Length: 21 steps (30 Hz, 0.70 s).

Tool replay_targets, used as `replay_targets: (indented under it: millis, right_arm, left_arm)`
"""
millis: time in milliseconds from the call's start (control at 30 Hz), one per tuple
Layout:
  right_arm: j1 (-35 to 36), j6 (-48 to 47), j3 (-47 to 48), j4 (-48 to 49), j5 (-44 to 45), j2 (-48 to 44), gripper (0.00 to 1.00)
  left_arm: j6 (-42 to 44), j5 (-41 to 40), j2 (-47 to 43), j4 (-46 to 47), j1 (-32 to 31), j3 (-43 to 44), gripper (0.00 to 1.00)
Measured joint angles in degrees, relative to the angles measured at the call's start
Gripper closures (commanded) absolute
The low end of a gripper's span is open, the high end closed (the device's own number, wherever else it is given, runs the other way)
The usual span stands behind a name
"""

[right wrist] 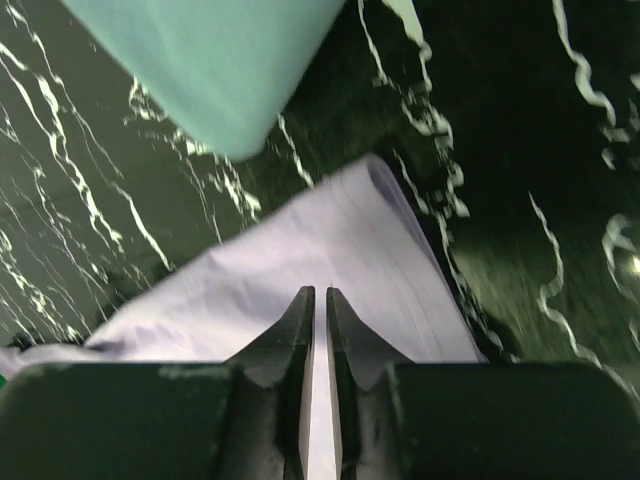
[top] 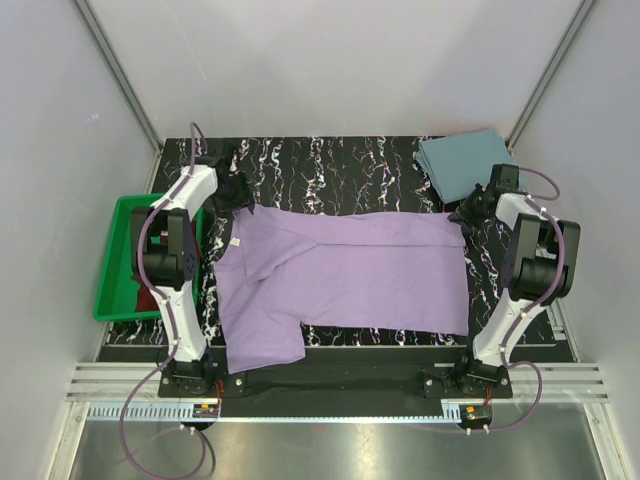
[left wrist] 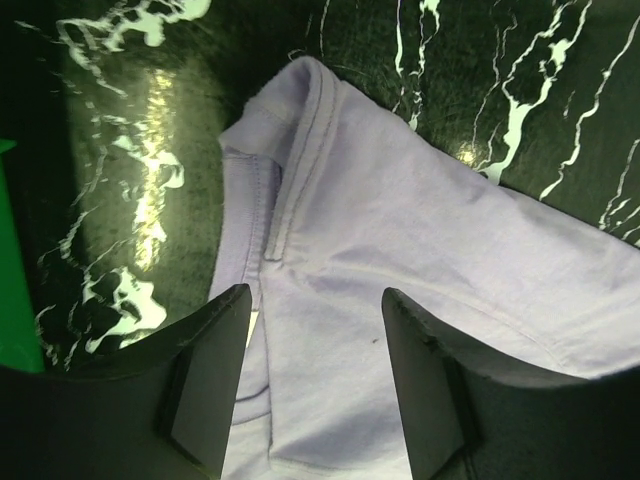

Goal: Fold and stack the t-shirts
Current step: Fold the tshirt

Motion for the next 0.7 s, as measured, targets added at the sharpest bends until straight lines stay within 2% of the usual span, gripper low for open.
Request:
replay_targets:
  millis: [100,133,233,333,367,433,700]
  right_arm:
    - [0.0,1.4,0.4,3.6,-1.0,3.0,0.89]
    - [0.0,2.0,0.5,4.4,-1.0,3.7,0.92]
    - [0.0,3.4,1.4,5.1,-0.1,5.9,0.95]
    - [-0.1,4.9,2.3,5.6,1.1,7.6,0.96]
    - [-0.2,5.6,2.6,5.6,1.1,7.9,0.98]
    - [-0.3,6.2,3.0,5.6,2.1,8.1,0.99]
    - [-1.2,9.8,4.2,5.3,5.0,8.8,1.00]
  left_arm:
    - [0.5,1.2,1.0,1.3,0.0,-1.2,0.44]
    - [0.5,1.4,1.4,1.6,0.0,-1.6,0.50]
    - [0.7,1.6,2.3,1.6,0.0,-1.8,0.59]
    - [0.6,1.6,2.4,1.7,0.0,-1.9,0.79]
    - [0.6,1.6,2.4,1.8,0.0,-1.9,0.92]
    - [0.4,1.6,2.4,2.0,0.0,-1.9,1.00]
    - [-2.3,0.7,2.4,1.4,0.2,-5.0,1.00]
